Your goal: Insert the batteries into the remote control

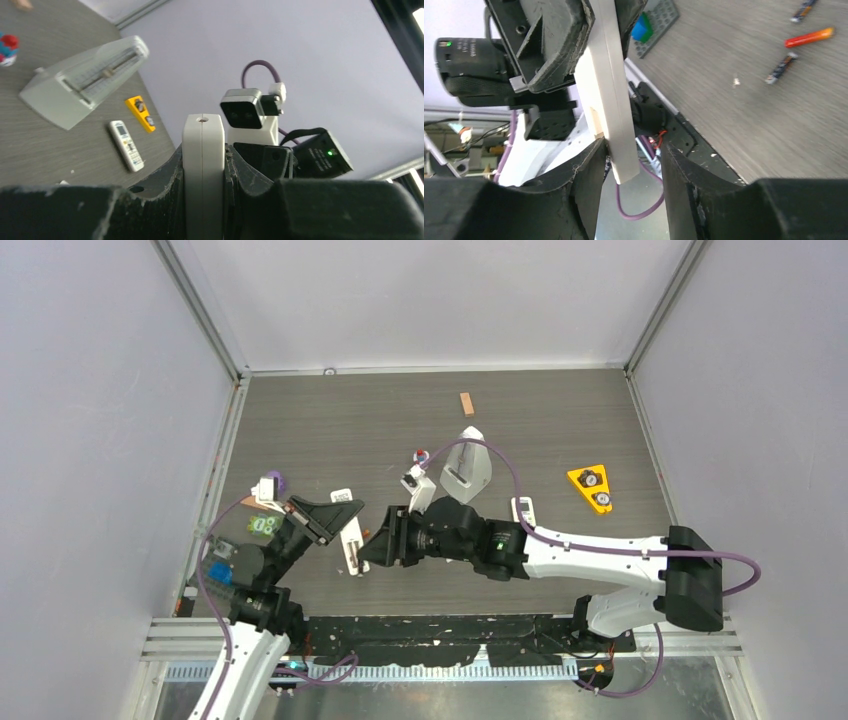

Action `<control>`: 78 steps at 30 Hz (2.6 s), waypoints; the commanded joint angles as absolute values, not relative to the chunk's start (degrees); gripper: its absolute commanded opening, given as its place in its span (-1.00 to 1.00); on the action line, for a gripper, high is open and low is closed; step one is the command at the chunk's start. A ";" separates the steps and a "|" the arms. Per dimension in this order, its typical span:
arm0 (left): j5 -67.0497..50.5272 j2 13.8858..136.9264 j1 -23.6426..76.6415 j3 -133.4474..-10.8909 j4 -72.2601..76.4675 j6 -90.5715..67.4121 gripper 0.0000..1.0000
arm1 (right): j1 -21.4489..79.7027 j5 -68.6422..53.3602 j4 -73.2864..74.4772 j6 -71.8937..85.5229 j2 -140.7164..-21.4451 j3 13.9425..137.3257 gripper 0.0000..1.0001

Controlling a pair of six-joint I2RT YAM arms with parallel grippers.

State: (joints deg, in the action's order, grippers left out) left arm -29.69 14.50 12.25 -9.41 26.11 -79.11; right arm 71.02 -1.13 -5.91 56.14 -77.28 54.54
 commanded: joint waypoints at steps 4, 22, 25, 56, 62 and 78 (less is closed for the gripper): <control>-23.35 19.55 12.13 -15.02 5.98 -69.41 -1.00 | 67.02 3.55 -0.73 54.51 -77.39 53.86 0.06; -4.43 50.95 13.58 -20.83 4.85 -55.51 -1.00 | 61.03 -0.77 2.83 43.13 -92.08 51.49 0.27; -2.78 49.84 13.65 -22.84 1.04 -52.89 -1.00 | 63.23 1.78 6.57 36.81 -92.78 52.61 0.29; 10.44 24.82 13.55 -41.46 -26.98 -35.11 -1.00 | 84.32 6.05 26.60 56.16 -105.67 70.78 0.10; 11.12 22.09 13.54 -39.34 -27.68 -33.88 -1.00 | 85.89 6.98 29.38 60.74 -109.80 74.52 0.02; 11.62 18.41 13.54 -37.80 -30.34 -33.46 -1.00 | 86.87 13.60 39.75 59.11 -116.69 81.59 -0.30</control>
